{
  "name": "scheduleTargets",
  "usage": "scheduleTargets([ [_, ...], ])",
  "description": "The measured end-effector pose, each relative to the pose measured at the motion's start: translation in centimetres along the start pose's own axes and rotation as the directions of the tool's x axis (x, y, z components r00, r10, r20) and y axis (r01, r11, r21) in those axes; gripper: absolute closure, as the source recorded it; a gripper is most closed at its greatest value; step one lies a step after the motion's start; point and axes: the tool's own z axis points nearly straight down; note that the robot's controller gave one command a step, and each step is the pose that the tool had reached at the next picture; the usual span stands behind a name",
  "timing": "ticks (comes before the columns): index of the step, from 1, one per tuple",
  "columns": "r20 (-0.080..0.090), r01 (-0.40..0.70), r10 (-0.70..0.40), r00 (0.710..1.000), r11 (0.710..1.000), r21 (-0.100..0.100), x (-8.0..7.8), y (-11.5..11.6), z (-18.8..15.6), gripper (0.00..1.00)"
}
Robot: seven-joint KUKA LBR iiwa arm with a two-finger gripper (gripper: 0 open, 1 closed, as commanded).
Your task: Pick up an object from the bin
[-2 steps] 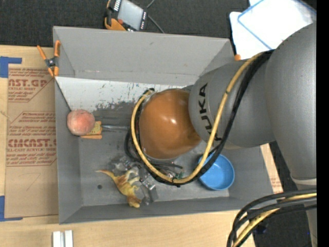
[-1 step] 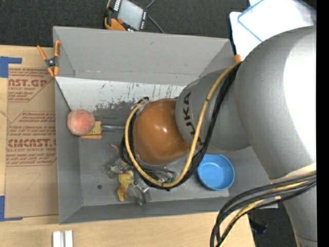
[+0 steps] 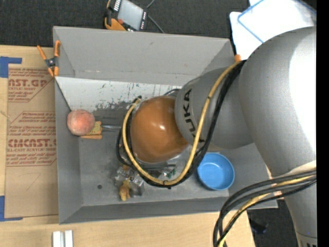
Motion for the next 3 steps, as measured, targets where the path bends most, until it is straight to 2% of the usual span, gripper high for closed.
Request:
scheduleTargets([
  [1,0.0,0.0,0.0,1.0,1.0,0.0,0.0,0.0,0.0,1.0],
  [2,-0.007,0.0,0.0,1.0,1.0,-0.005,0.2,0.2,-1.2,1.0],
  [3,-0.004,0.0,0.0,1.0,1.0,-0.004,0.0,0.2,-4.7,1.0],
])
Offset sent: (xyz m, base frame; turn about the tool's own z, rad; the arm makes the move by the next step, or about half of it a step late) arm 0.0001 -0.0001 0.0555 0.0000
